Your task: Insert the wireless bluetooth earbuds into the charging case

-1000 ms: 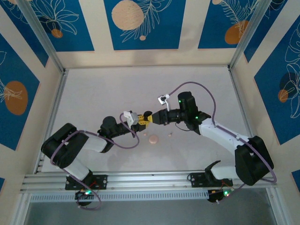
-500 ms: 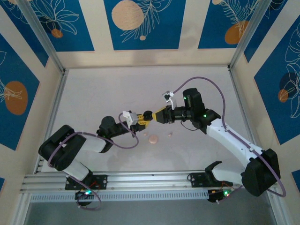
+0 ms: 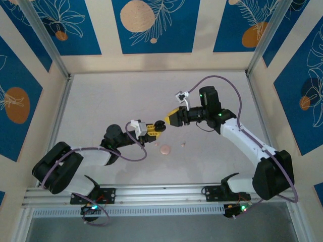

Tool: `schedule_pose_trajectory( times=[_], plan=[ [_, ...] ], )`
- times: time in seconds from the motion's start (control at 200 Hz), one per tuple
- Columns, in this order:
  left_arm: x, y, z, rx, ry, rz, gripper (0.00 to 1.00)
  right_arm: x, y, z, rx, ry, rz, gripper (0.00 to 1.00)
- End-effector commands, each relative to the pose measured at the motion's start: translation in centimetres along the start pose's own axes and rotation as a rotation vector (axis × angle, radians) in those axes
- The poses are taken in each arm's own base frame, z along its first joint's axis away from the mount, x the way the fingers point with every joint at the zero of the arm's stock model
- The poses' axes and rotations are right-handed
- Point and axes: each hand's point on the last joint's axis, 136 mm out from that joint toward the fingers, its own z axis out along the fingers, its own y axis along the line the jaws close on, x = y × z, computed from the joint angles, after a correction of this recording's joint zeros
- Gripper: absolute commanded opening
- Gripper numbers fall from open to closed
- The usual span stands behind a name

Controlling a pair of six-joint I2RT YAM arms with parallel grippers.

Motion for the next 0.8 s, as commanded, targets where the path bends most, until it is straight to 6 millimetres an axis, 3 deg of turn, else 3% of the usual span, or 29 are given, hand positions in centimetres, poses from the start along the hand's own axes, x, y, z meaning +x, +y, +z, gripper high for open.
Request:
schedule_pose_trajectory(
  times=[0.0, 0.295, 0.585, 0.795],
  plan=[
    [-1.4, -0.9, 0.4, 0.041, -0.029, 0.044, 0.11, -0.6, 2.1, 0.7, -0.118, 0.031, -0.032, 0.53],
    [-1.6, -0.7, 0.3, 0.020, -0.031, 0.051, 0.11, 0.5, 2.9, 2.1, -0.182, 0.103, 0.001, 0.50],
    [-1.5, -0.5, 0.2, 0.006, -0.019, 0.059, 0.11, 1.1, 4.1, 0.5, -0.157, 0.070, -0.033, 0.40],
    [-1.6, -0.6, 0.2, 0.011, -0.020, 0.055, 0.11, 1.0, 4.1, -1.2, -0.096, 0.021, -0.079, 0.40]
  ],
)
